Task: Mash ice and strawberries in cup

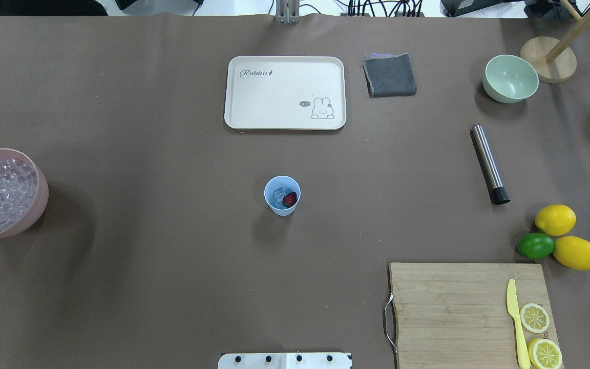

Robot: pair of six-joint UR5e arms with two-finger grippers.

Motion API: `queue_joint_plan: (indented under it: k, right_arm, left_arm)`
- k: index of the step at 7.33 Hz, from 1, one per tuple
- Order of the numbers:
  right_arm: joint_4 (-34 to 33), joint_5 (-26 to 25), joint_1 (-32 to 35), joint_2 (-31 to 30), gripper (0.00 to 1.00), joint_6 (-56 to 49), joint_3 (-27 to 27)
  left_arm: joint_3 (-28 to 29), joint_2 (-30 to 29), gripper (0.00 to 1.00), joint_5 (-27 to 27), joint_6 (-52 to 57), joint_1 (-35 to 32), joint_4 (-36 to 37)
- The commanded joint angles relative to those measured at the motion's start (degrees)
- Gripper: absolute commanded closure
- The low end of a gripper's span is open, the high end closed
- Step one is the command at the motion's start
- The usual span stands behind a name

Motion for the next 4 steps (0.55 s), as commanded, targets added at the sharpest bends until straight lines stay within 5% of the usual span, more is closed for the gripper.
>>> queue_joint_plan:
  k: [1, 4]
  right_arm:
    - [0.00, 0.02, -0.04, -0.18, 0.00, -0.30, -0.06]
    - [0.00, 0.02, 0.22, -0.18, 0.00, -0.30, 0.21]
  left_arm:
    - [0.03, 0.00, 0.03, 0.01, -0.01, 0.00, 0.07]
    - [-0.06, 0.00, 0.03, 0.01, 0.00, 0.00, -0.11]
